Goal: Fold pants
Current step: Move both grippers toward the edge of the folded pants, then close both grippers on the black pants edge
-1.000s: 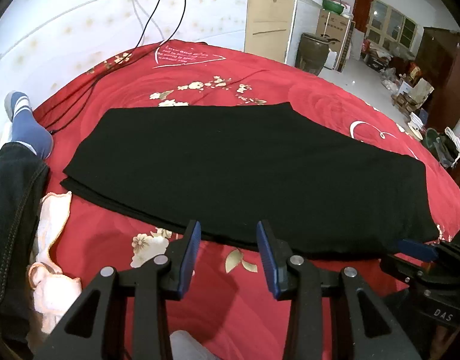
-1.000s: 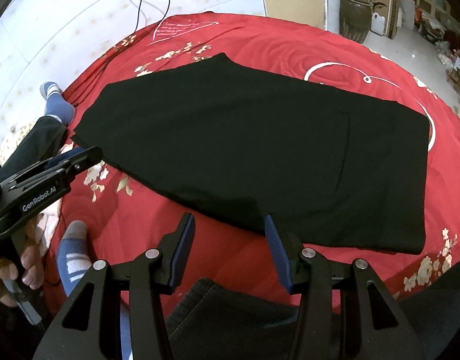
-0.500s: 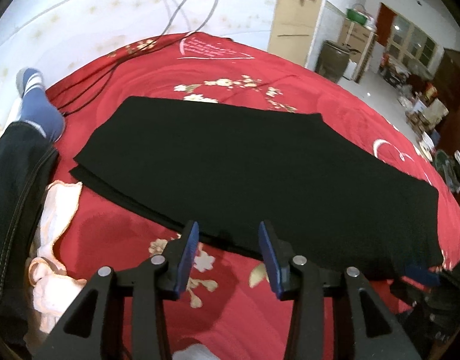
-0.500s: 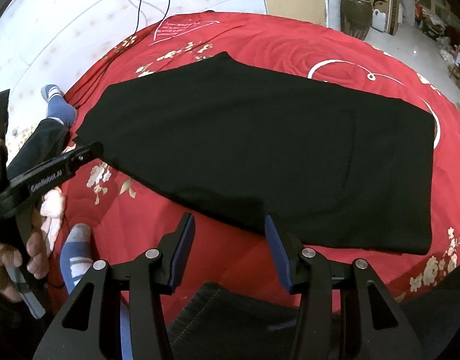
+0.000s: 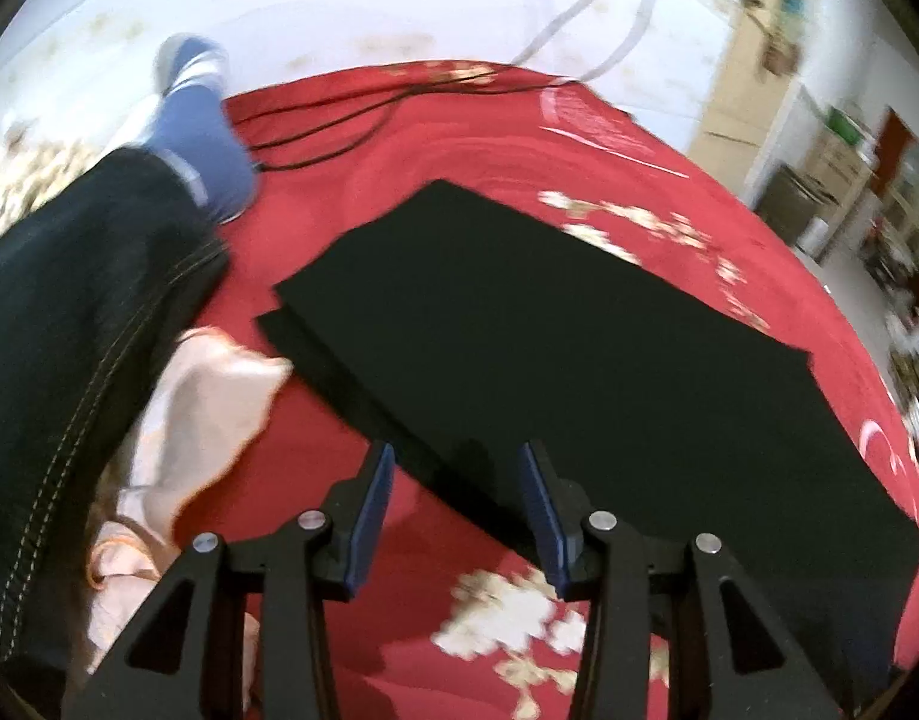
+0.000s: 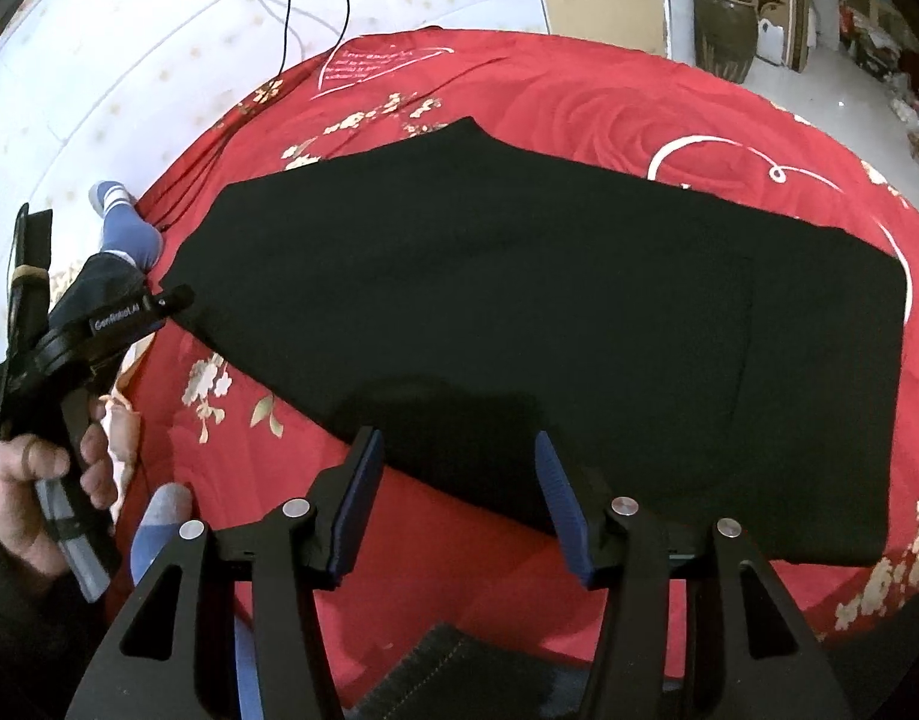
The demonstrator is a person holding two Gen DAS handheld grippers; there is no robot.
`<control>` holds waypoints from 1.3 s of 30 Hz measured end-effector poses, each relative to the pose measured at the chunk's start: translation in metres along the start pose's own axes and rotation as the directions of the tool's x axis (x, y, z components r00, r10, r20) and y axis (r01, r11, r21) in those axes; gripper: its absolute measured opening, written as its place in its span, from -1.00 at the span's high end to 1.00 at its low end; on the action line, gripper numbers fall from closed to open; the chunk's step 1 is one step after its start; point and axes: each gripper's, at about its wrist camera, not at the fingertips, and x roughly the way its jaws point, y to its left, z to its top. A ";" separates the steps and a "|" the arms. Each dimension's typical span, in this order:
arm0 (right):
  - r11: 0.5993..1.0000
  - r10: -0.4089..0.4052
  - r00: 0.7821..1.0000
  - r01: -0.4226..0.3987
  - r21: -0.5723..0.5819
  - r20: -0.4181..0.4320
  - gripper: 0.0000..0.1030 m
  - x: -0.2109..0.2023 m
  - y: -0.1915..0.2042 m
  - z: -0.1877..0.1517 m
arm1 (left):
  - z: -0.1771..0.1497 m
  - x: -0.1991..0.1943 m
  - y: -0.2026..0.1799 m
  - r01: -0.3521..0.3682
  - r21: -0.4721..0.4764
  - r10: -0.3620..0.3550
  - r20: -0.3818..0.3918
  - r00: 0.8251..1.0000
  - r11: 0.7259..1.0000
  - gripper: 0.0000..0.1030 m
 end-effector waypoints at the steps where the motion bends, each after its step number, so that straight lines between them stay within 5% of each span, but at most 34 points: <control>1: 1.000 0.007 1.000 -0.007 -0.002 0.001 -0.03 0.000 0.000 0.000 | 0.000 0.004 0.005 -0.011 -0.023 0.011 -0.008 1.000 1.000 0.08; 6: 0.999 0.035 0.999 -0.034 0.024 -0.004 -0.03 0.003 -0.003 0.002 | 0.003 0.028 0.028 -0.026 -0.127 0.019 -0.054 0.998 0.992 0.05; 17: 0.995 0.080 0.997 -0.078 0.068 -0.021 -0.03 0.011 -0.009 0.007 | 0.030 0.051 0.030 0.002 -0.134 0.008 0.072 0.997 0.991 -0.06; 22: 0.992 0.100 0.995 -0.097 0.086 -0.024 -0.03 0.014 -0.011 0.009 | 0.041 0.055 0.028 -0.039 -0.119 0.050 0.088 0.995 0.992 0.79; 27: 0.989 0.110 0.994 -0.108 0.100 -0.011 -0.03 0.012 -0.013 0.010 | 0.049 0.040 0.025 0.047 -0.127 -0.035 0.098 0.995 0.991 0.88; 30: 0.987 0.114 0.993 -0.114 0.113 0.008 -0.03 0.008 -0.015 0.011 | 0.055 0.018 0.002 0.147 -0.049 -0.139 0.133 0.981 0.988 0.88; 34: 0.983 0.118 0.992 -0.123 0.138 0.040 -0.03 -0.003 -0.019 0.014 | 0.049 -0.024 -0.056 0.293 0.180 -0.321 0.155 0.934 0.939 0.88; 39: 0.979 0.097 0.992 -0.109 0.170 0.081 -0.03 -0.020 -0.032 0.021 | 0.005 -0.056 -0.132 0.443 0.432 -0.504 0.032 0.863 0.786 0.89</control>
